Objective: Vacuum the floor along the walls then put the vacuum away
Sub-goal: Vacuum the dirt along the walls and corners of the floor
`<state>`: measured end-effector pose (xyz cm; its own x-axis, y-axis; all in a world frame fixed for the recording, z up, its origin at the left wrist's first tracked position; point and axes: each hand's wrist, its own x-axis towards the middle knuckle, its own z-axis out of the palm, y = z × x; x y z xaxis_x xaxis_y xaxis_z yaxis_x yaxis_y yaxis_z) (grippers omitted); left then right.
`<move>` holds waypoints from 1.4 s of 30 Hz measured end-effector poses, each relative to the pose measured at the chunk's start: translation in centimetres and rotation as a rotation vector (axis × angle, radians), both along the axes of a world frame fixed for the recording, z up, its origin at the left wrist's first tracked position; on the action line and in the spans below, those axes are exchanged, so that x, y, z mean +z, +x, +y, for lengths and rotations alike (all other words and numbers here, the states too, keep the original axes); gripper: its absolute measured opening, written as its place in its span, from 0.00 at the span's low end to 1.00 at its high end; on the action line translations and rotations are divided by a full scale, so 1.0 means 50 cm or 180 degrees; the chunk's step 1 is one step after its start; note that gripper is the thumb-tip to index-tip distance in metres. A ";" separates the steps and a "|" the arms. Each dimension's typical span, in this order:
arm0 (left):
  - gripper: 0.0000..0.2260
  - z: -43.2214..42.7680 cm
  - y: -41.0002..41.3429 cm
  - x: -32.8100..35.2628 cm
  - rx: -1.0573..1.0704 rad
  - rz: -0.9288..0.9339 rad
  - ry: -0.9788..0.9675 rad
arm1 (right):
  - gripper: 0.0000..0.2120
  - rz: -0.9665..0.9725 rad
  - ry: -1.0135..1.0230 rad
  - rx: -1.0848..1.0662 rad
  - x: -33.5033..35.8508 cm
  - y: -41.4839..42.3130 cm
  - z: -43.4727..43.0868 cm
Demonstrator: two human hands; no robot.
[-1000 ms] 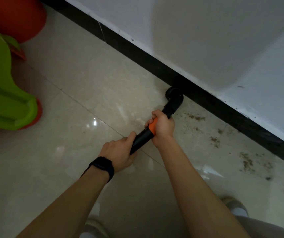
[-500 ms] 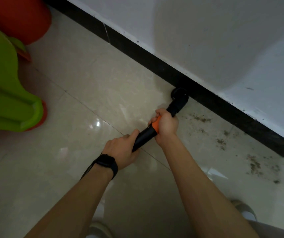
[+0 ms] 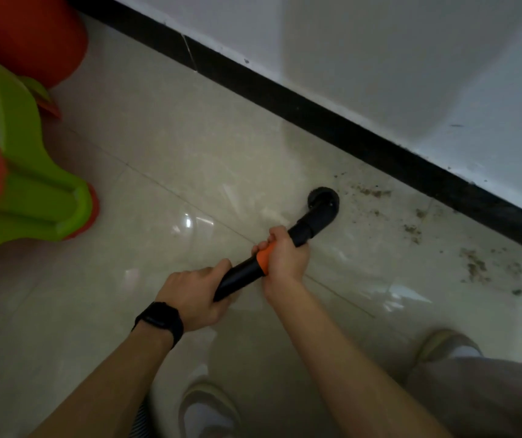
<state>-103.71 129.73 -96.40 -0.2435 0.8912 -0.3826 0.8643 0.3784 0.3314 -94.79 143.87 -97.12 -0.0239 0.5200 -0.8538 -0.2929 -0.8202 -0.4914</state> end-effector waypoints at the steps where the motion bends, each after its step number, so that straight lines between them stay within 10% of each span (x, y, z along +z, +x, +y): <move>1: 0.15 -0.004 0.010 -0.001 -0.0093 0.0000 0.0002 | 0.10 -0.0024 -0.0008 -0.0043 0.000 0.015 -0.007; 42: 0.18 0.216 0.074 -0.041 -0.0218 0.0018 0.0009 | 0.10 0.0041 0.0277 -0.0080 -0.011 0.073 0.203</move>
